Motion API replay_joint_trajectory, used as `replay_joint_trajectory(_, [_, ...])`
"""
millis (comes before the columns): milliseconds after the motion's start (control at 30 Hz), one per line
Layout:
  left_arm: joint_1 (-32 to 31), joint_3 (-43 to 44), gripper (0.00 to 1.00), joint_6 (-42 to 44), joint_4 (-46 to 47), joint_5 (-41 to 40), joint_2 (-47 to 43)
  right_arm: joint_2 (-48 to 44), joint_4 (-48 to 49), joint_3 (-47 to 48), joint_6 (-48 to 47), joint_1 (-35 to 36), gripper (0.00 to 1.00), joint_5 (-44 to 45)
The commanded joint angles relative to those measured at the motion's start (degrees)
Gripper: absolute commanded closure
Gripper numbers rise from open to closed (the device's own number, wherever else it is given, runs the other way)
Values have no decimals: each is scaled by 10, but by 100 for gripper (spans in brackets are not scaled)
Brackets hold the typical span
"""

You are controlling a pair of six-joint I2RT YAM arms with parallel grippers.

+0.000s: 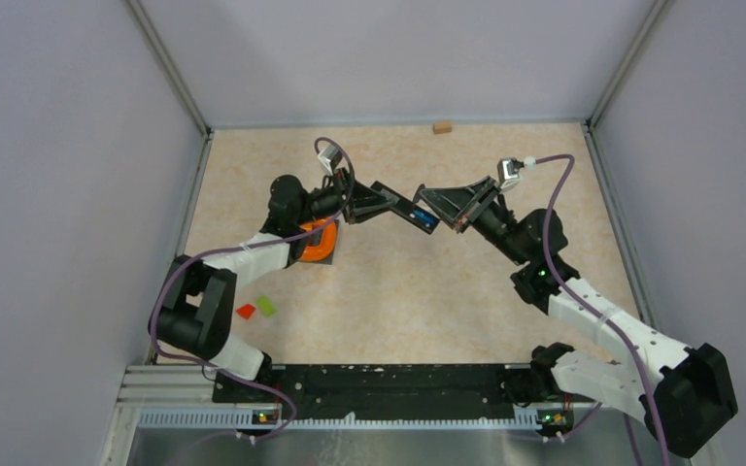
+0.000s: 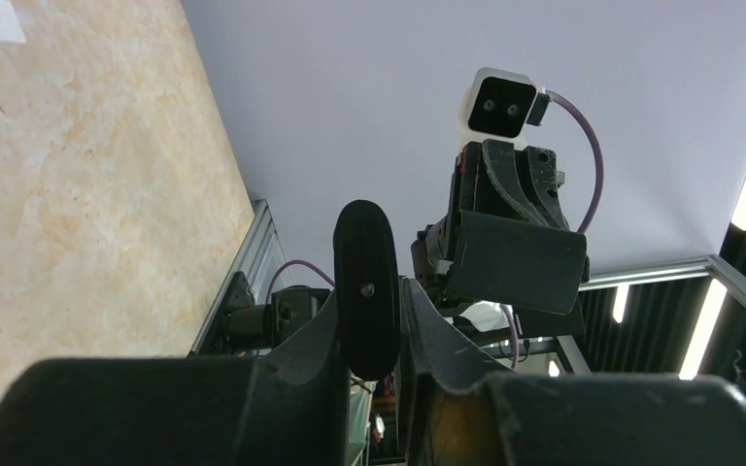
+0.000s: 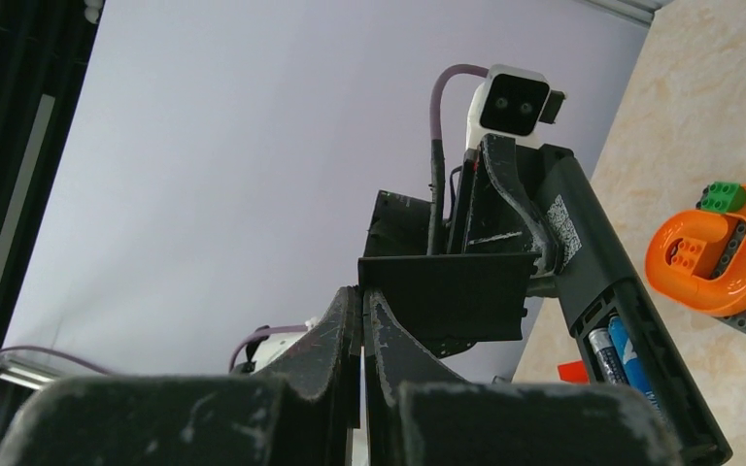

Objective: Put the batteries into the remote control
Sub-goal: Load the battery cover into the remote control.

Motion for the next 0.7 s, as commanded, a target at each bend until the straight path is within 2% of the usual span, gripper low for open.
replay_joint_trajectory(0, [-4,9,100,-35,72,1,12,3,5,16,26,4,100,8])
replay_joint_trajectory(167, [-5,0,100,-77,128,4,23,20,34,9,49,9,100,4])
replay_joint_trajectory(667, [-5,-1,100,-95,148,2,21,14,14,-9,58,23,100,34])
